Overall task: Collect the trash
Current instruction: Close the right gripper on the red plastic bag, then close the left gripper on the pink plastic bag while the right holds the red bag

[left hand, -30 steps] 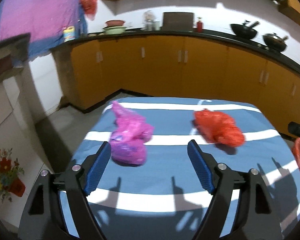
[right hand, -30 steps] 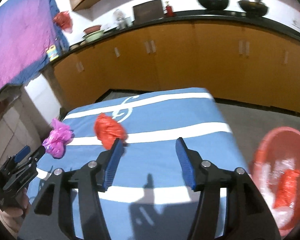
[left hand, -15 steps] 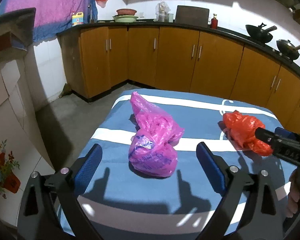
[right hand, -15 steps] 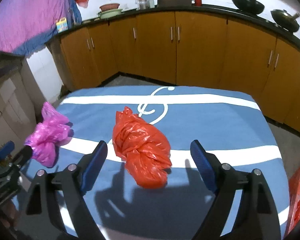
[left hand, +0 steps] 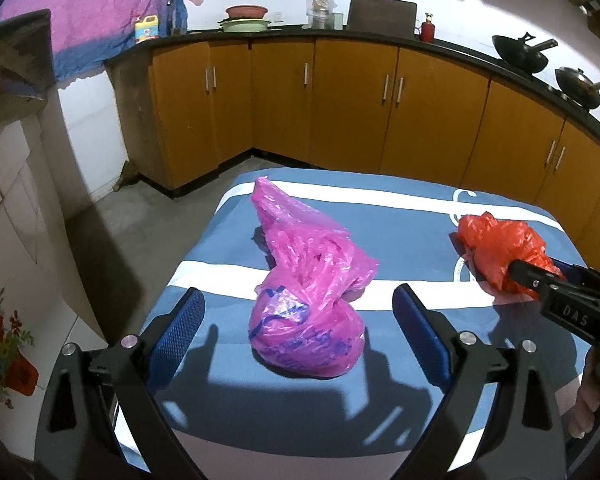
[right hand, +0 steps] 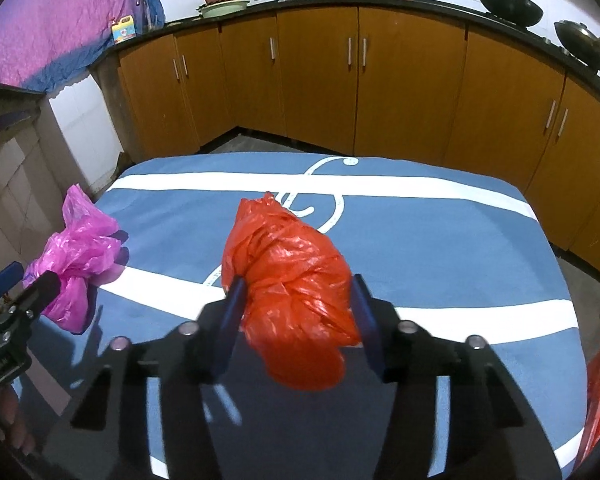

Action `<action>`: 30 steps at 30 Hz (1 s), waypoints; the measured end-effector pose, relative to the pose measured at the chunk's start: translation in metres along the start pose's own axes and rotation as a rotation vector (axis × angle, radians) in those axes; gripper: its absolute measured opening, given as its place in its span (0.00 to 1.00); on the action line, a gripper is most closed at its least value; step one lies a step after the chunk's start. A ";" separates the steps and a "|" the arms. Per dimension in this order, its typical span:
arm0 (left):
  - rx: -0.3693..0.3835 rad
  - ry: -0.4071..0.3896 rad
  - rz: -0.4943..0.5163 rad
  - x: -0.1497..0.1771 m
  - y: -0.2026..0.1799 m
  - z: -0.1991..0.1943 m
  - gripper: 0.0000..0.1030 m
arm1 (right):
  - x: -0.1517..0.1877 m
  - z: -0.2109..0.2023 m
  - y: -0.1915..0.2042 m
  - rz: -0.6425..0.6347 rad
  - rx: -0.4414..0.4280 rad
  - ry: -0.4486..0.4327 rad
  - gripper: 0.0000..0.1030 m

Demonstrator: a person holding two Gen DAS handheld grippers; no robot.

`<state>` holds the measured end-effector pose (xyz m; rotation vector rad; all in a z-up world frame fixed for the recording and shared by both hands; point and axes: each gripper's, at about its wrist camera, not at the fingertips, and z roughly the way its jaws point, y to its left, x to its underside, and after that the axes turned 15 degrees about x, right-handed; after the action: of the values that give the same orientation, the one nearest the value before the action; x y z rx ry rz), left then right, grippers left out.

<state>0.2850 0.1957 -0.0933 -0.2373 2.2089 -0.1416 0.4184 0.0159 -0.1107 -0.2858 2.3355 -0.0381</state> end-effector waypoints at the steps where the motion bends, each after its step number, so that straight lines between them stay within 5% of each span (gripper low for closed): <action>1: 0.000 0.003 0.002 0.000 -0.001 0.001 0.91 | 0.000 0.000 -0.001 0.004 -0.001 -0.002 0.42; 13: 0.013 0.031 -0.002 -0.004 0.000 0.012 0.86 | 0.010 -0.014 -0.030 0.101 0.017 -0.032 0.37; 30: 0.067 0.090 -0.022 -0.005 0.002 0.027 0.41 | 0.022 -0.026 -0.048 0.131 0.024 -0.026 0.37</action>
<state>0.3091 0.1981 -0.1058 -0.2215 2.2869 -0.2428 0.3945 -0.0374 -0.1024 -0.1198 2.3211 0.0016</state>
